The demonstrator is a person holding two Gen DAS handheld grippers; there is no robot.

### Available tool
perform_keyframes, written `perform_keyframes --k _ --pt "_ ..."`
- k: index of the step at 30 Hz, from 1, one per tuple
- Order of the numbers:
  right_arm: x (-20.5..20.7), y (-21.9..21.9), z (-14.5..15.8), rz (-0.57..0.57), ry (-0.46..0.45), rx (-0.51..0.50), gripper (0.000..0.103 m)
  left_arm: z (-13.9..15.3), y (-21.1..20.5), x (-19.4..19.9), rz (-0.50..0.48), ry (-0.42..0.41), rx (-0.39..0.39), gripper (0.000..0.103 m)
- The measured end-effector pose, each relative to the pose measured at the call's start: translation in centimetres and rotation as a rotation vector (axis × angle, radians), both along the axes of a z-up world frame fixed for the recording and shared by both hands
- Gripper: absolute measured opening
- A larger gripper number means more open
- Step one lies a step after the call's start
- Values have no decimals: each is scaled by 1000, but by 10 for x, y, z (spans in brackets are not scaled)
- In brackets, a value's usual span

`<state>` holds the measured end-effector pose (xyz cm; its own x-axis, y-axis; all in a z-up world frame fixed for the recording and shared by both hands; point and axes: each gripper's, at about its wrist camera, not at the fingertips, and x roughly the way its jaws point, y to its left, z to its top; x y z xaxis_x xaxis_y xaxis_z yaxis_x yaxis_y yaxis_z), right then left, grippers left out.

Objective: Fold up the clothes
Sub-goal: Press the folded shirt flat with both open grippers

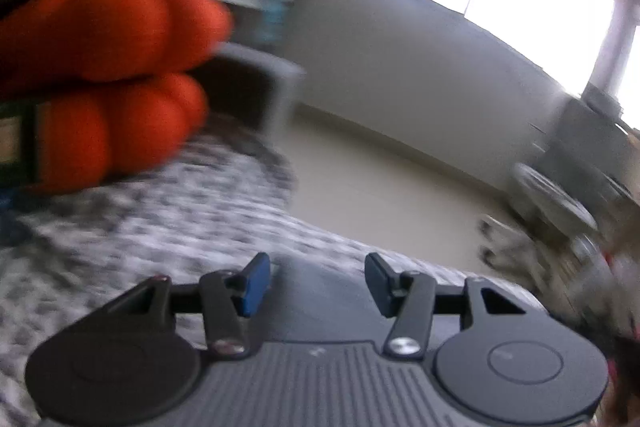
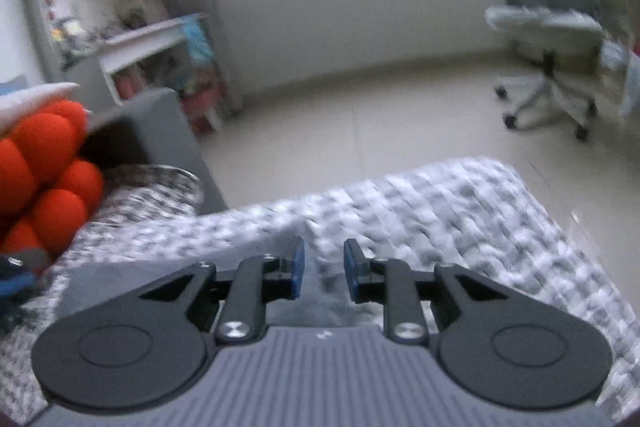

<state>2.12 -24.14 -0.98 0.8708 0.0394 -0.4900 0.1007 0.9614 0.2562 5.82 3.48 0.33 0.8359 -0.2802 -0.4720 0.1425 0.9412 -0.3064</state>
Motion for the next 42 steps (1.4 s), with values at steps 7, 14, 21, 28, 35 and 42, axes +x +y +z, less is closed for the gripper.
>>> perform_keyframes --k 7,14,21,28,35,42 --pt "-9 50 -3 185 -3 -125 25 -9 -36 -6 -69 8 111 53" --pt "1 69 -19 244 61 -145 26 -33 -44 1 -60 69 184 53" --pt "7 65 -33 265 130 -126 25 -42 -49 2 -62 82 230 54" --pt "9 70 -33 277 139 -152 25 -40 -50 5 -68 99 240 54" --pt "4 72 -28 279 97 -167 27 -40 -51 6 -61 113 241 54" --pt "-3 67 -15 281 -3 -95 29 -37 -52 6 -59 122 265 54"
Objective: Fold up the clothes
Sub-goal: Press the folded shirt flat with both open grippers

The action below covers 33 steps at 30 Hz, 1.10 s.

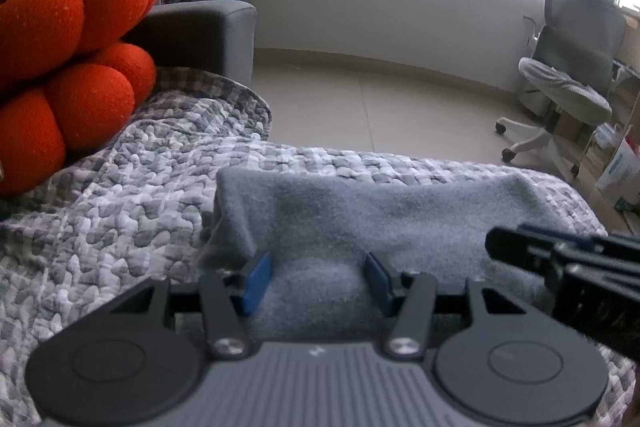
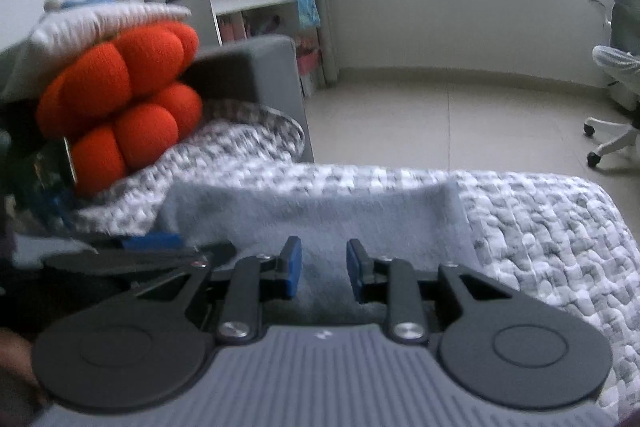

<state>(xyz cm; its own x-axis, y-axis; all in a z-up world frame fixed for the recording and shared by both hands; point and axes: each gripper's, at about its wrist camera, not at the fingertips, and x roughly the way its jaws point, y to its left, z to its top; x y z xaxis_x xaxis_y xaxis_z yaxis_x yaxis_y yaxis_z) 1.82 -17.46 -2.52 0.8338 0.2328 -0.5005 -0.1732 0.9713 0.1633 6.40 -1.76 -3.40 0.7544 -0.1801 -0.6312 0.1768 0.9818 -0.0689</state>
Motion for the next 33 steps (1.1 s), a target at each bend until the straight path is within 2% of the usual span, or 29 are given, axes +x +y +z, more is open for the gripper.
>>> perform_keyframes --k 3,7,22,33 --pt "1 5 -1 22 5 -7 30 6 0 -3 8 -6 31 55" --pt "9 13 -14 39 83 -74 31 9 4 -6 19 -4 36 56" --pt "10 15 -16 38 90 -82 31 16 0 -17 37 -25 135 57" --pt "10 15 -16 37 91 -88 32 9 5 -11 53 24 97 57"
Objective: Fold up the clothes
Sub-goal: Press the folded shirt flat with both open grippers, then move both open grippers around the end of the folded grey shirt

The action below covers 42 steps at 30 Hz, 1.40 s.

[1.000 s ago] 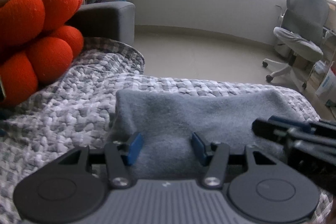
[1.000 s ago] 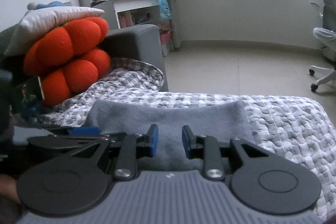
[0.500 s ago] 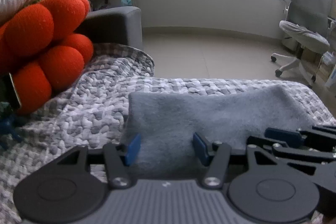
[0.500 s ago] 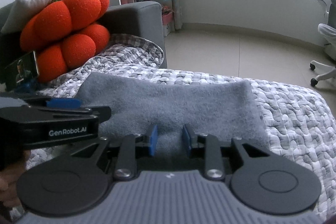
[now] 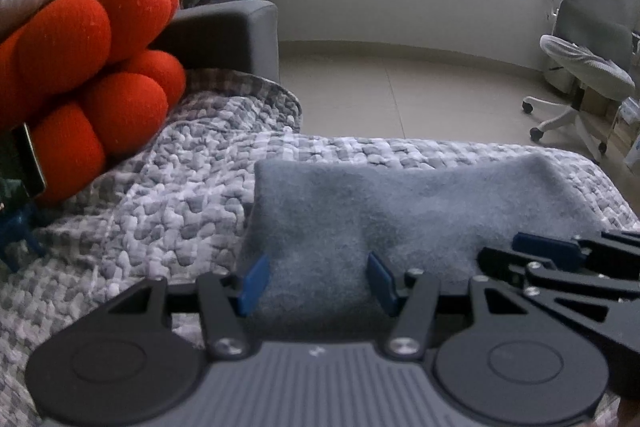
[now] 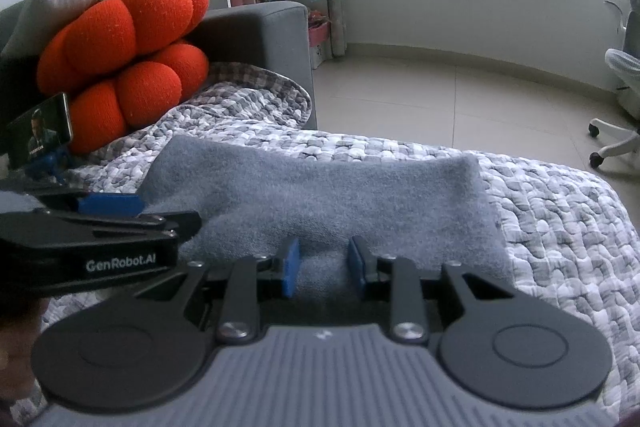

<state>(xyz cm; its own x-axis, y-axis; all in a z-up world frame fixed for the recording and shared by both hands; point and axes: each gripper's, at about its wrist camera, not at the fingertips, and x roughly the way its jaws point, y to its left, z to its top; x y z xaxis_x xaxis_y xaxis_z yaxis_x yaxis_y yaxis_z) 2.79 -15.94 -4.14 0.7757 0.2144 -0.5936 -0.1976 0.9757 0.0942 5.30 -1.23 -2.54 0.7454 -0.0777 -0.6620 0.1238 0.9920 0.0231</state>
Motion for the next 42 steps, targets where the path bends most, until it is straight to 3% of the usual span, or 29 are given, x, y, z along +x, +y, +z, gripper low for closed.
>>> perform_keyframes --k 9,16,22,32,42 --pt "-1 -5 5 -59 -12 -14 34 0 3 1 13 11 -17 59" --pt "3 -29 5 -157 11 -6 34 2 20 2 105 42 -27 59" --pt "3 -38 7 -226 15 -7 34 -1 35 5 132 96 -114 60" --pt "5 -41 5 -249 37 -6 36 -9 55 9 186 175 -248 66" --pt "3 -49 12 -297 31 18 51 -11 67 12 210 202 -321 68"
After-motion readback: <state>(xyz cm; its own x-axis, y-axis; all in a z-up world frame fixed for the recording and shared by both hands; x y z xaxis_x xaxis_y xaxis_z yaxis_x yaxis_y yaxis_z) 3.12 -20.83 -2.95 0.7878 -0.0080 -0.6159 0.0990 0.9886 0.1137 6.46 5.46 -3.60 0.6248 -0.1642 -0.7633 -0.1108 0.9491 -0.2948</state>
